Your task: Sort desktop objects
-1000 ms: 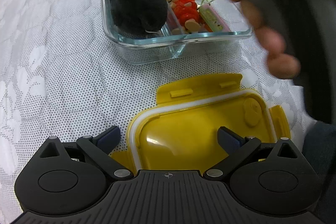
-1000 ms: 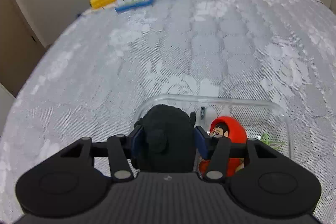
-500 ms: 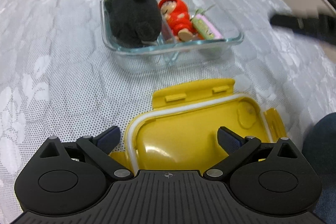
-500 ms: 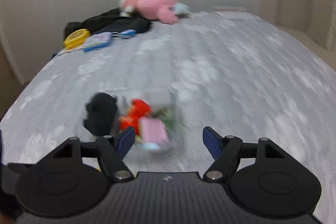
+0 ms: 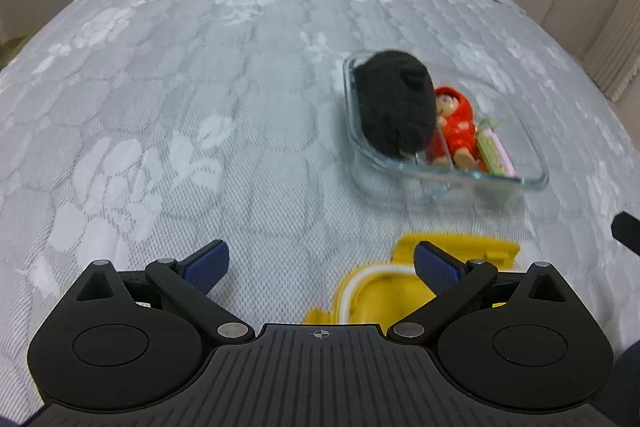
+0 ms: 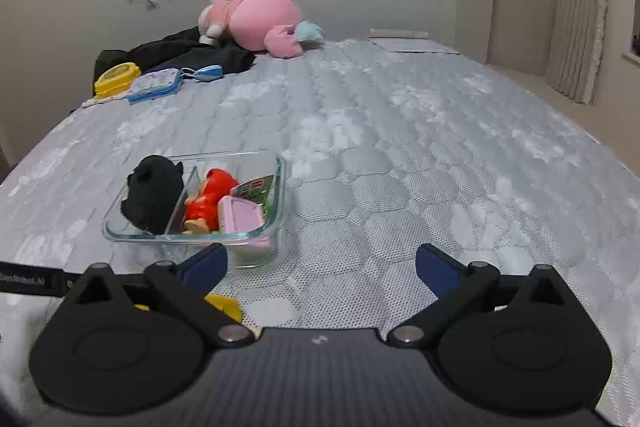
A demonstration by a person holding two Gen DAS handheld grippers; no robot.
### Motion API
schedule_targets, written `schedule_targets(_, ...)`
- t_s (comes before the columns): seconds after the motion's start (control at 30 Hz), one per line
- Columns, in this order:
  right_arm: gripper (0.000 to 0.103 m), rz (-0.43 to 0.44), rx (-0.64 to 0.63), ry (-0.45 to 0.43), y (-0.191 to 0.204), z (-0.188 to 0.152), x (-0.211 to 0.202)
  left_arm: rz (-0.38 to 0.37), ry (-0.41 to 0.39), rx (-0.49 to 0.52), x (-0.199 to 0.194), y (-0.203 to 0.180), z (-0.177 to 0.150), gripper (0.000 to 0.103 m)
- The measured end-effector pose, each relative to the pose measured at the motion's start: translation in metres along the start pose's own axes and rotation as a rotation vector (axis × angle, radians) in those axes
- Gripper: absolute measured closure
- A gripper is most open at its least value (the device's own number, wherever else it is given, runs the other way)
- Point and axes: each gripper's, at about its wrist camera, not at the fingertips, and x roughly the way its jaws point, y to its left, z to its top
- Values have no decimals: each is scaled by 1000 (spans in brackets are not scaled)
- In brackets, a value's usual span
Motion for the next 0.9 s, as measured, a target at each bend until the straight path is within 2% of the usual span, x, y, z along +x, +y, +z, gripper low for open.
schedule_targets(0.1,9,102,85,116,-11,-1,13,4,40,40,4,-10,-7,2)
schedule_targets(0.2,22,182,218,242,-26,-3,28,27,61,66,4,-15,-8,2)
schedule_targets(0.23,30,203,260,278,-30,-5,32,31,63,70,3,-15,-8,2)
schedule_targets(0.3,40,231,289,310,-33,-7,35,24,58,65,3,-14,-9,2)
schedule_targets(0.33,45,233,281,314,-31,-8,35,19,53,61,3,-14,-8,2)
schedule_targets(0.43,46,208,232,308,-21,-7,37,-27,22,39,3,-11,-4,2)
schedule_targets(0.6,51,118,79,113,-4,13,29,-69,-28,78,13,-21,13,2)
schedule_targets(0.67,58,112,7,78,7,27,33,-116,-8,94,21,-27,17,2)
schedule_targets(0.8,71,130,-74,133,30,57,68,-196,63,134,30,-37,13,2)
schedule_targets(0.9,71,137,-99,200,45,72,102,-179,54,184,31,-41,12,2)
